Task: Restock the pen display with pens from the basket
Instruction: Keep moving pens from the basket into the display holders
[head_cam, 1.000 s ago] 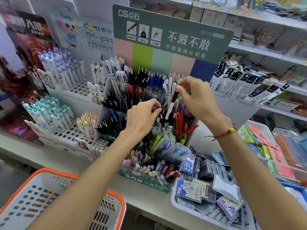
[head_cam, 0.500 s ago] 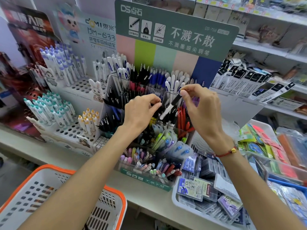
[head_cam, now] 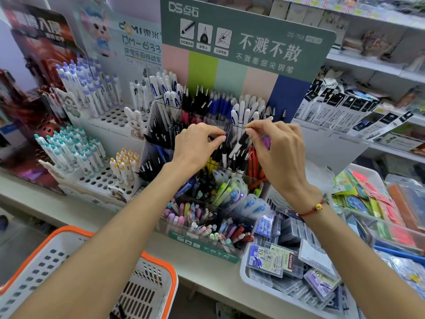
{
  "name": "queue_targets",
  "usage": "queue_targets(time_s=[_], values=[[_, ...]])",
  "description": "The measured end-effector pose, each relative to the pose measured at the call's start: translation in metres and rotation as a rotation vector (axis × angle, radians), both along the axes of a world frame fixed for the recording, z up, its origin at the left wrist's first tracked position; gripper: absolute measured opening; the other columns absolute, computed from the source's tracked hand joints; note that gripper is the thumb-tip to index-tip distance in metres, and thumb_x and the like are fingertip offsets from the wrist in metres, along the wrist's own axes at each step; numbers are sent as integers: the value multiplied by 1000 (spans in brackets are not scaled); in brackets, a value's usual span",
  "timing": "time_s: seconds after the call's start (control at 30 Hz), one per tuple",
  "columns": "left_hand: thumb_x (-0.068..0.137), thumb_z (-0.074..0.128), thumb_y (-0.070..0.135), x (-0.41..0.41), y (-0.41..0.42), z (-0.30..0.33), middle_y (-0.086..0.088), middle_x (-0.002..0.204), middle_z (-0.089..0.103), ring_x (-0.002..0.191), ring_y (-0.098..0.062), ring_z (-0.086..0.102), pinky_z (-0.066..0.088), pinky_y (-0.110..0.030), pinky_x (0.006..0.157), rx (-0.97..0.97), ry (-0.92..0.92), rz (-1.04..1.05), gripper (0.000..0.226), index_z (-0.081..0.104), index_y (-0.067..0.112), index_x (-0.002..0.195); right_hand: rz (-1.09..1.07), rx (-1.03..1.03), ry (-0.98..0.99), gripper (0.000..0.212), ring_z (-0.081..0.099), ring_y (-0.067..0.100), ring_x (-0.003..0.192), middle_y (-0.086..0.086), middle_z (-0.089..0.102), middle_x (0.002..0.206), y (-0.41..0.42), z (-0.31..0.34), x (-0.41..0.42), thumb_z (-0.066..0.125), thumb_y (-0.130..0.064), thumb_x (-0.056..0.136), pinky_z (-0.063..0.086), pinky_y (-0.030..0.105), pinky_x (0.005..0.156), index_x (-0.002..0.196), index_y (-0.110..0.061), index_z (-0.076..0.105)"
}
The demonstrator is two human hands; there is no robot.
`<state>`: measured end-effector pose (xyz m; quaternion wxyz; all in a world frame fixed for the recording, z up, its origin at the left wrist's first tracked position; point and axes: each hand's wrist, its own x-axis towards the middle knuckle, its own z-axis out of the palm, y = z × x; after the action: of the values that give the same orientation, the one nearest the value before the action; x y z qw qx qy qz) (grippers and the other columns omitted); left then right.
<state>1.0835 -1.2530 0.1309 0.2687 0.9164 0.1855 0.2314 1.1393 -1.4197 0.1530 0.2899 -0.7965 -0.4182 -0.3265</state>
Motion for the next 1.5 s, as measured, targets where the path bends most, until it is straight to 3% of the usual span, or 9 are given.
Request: queue_targets(time_s=[0.2,0.37,0.7,0.83,0.97,1.07,1.2,1.33,1.5], values=[[94,60,42,3,1,-6,13,98,73,91,-9,66,43,-25,71,3,79,-26,21,72,34,109,30,-90,141,12,59,15,72,-4,70,80,3,-3,8,61,-26,95,36,32,82,101,-20,70],[93,60,45,0,-6,-5,11,96,72,90,-11,66,51,-31,76,36,71,-59,20,72,35,105,39,-296,286,15,68,19,82,-2,74,87,13,-13,20,60,-27,95,48,46,89,101,-18,72],[96,57,39,-8,-13,-22,9,100,73,93,-13,67,52,-31,75,72,57,-37,22,71,33,112,-98,-493,192,24,45,27,106,2,62,103,22,-24,13,56,-30,97,28,34,79,113,-24,73],[97,55,35,-9,-17,-30,8,103,72,95,-17,67,52,-34,76,35,43,-17,23,69,32,115,-102,-553,195,32,43,24,115,1,62,119,18,-27,10,48,-30,101,30,35,88,126,-20,65],[98,54,30,-16,-12,-30,10,108,71,98,-15,66,50,-31,77,19,52,-27,24,67,34,119,-34,-470,243,44,42,22,124,2,54,131,15,-23,3,56,-29,96,30,34,97,138,-18,50],[97,54,31,-35,-1,-32,16,107,70,96,-9,66,53,-31,79,-65,20,11,22,66,36,115,22,-368,242,48,47,23,119,2,58,124,22,-18,-5,64,-28,91,35,35,94,136,-16,50],[95,58,31,-78,27,-41,17,103,71,90,-5,66,53,-28,74,-177,-7,128,17,68,35,109,142,-309,267,25,56,15,95,-4,65,98,49,-15,-27,62,-24,94,43,30,81,119,-19,64],[93,61,28,-145,60,-66,13,97,72,91,-10,67,49,-28,73,-266,62,289,13,70,35,101,314,-442,422,15,61,7,72,-14,62,76,93,-37,-81,60,-25,95,52,30,63,106,-23,70],[96,57,28,-238,82,-111,9,107,71,100,-12,67,51,-29,75,-370,170,445,16,69,31,107,463,-750,572,20,66,22,93,0,72,99,140,-94,-144,57,-23,93,48,34,73,108,-23,70]])
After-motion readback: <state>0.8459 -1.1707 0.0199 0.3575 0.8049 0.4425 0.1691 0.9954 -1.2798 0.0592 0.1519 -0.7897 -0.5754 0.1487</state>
